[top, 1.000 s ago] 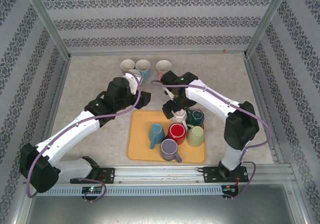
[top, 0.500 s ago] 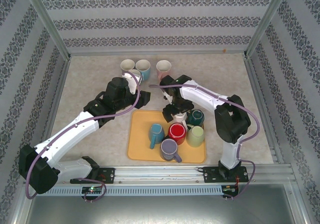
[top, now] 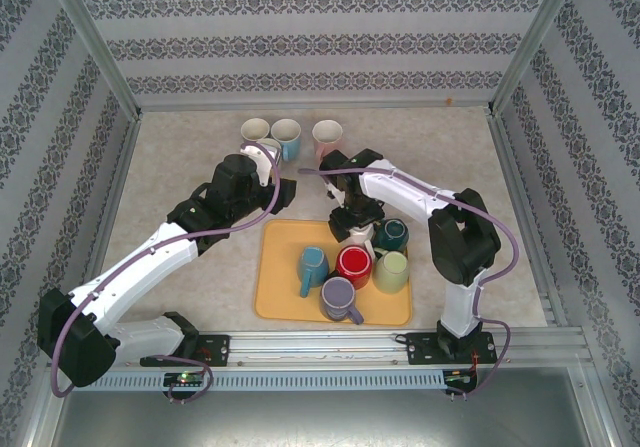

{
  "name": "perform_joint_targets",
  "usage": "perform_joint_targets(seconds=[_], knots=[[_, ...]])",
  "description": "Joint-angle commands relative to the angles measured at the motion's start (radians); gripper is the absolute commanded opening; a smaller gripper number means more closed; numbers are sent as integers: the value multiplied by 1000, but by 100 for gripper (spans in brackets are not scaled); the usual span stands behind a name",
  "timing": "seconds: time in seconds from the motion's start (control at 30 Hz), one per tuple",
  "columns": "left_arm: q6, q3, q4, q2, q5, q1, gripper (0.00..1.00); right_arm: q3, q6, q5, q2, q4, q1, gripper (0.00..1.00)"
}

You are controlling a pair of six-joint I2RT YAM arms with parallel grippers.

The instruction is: Turn the mug right side up

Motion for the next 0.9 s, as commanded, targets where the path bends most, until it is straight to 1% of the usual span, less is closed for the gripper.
perform_joint_targets(seconds=[0.0,0.17,0.37,0.43,0.5,0.6,0.7,0.77,0.87], knots=[[18,-12,28,-18,-18,7,59,75,23,10,-81,-65,-3,65],[13,-9,35,-30,-2,7,59,195,43,23,-174,-142,-6,64],[-17,46,1,-43,28,7,61,387,64,35,-254,-251,-11,62],[-34,59,-3,-52,39,7,62,440,85,23,-292,-253,-23,61],[-60,69,-3,-59,76,8,65,461,132,-28,-339,-216,-50,58],[-114,83,11,-50,186,9,67,385,244,-166,-448,-55,-110,55],[-193,73,80,-30,349,21,67,215,403,-368,-578,197,-197,53],[-275,38,191,-18,498,39,68,71,528,-495,-667,424,-250,52],[-446,-38,426,8,679,67,68,-73,684,-592,-742,653,-306,52]])
